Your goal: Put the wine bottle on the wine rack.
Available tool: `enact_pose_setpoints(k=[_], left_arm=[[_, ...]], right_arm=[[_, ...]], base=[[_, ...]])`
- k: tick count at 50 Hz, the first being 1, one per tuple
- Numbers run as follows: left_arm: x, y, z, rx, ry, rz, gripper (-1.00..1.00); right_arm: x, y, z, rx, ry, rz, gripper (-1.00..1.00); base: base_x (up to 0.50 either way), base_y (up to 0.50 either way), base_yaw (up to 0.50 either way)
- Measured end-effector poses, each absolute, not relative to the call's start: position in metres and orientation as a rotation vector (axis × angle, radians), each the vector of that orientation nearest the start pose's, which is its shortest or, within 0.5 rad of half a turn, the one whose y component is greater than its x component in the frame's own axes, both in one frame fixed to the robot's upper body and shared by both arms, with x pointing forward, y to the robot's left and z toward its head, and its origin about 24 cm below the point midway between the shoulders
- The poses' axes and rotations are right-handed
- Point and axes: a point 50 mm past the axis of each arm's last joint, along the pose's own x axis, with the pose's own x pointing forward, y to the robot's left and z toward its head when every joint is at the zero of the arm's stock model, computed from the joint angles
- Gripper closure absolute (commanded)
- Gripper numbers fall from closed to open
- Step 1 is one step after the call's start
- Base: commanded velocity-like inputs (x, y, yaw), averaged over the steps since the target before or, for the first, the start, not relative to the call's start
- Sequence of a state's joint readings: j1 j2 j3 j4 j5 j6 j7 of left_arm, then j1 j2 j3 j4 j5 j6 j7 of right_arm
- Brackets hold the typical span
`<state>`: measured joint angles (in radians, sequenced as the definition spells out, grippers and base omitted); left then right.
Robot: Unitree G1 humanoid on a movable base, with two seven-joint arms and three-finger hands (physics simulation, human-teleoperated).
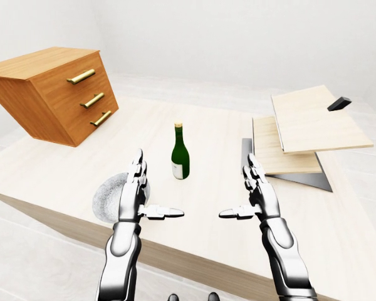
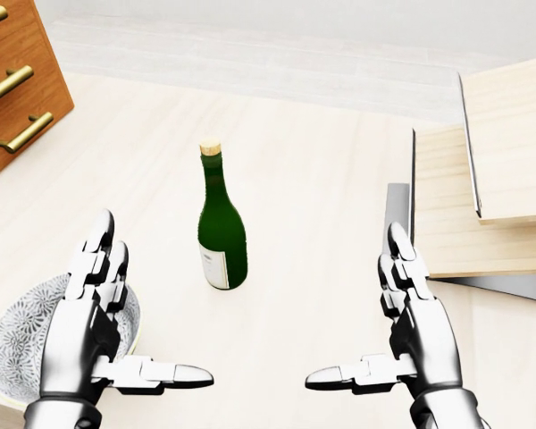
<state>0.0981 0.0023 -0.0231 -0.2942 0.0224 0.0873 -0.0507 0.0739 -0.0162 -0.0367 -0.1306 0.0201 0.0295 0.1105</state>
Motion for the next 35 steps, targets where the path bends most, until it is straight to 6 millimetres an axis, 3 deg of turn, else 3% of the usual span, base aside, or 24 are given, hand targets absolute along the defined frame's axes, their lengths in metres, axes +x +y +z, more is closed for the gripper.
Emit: enact_pose_setpoints(k=[35], left_arm=[[0.2297,0.1462,0.0810,0.023,-0.120,-0.050,-1.00]], right_arm=[[0.2359,-0.1540,0.0516,-0.001,-0.022,0.073,-1.00]], base=[[0.00,0.00,0.00]])
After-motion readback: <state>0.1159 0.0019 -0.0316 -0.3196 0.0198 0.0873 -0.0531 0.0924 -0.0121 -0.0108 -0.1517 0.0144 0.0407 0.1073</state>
